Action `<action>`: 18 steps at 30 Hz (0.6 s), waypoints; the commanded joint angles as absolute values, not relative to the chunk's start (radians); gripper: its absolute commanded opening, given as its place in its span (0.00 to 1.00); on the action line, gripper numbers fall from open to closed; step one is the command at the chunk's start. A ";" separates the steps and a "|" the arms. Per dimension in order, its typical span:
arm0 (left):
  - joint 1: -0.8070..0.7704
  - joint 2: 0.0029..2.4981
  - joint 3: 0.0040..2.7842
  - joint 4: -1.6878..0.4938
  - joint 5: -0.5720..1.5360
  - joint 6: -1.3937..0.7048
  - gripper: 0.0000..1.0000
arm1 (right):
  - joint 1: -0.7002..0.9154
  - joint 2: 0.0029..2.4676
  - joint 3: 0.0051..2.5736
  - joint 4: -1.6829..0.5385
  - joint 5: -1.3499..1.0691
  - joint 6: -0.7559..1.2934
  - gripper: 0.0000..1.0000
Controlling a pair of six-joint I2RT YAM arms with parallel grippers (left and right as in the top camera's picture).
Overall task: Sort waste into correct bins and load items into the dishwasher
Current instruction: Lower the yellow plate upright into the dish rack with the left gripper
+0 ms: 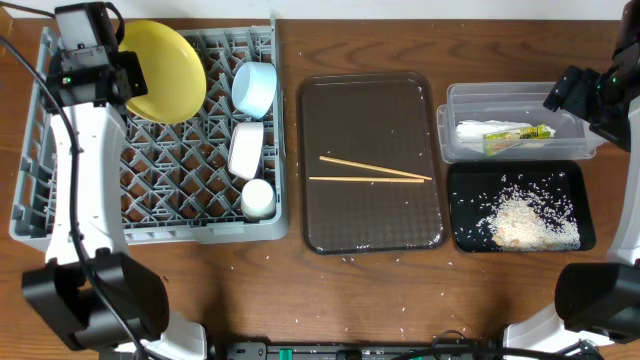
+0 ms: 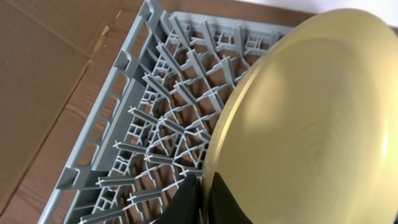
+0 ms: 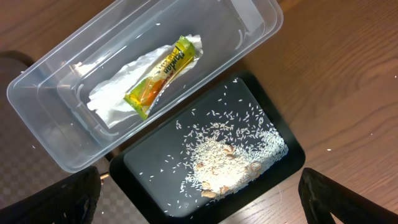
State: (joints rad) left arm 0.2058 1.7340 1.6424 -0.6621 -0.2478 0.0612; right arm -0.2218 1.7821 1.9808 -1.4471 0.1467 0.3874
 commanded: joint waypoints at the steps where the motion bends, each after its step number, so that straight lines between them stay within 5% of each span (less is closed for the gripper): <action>1: 0.207 1.779 1.642 -0.654 -0.283 0.087 0.07 | -0.221 1.786 1.982 -1.448 0.153 0.404 0.99; 18: 0.166 1.822 1.642 -0.654 -0.282 0.086 0.09 | -0.221 1.786 1.982 -1.448 0.153 0.404 0.99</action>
State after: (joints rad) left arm 0.1734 1.8214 1.6424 -0.6540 -0.2687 0.0795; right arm -0.2218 1.7821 1.9808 -1.4471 0.1471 0.3874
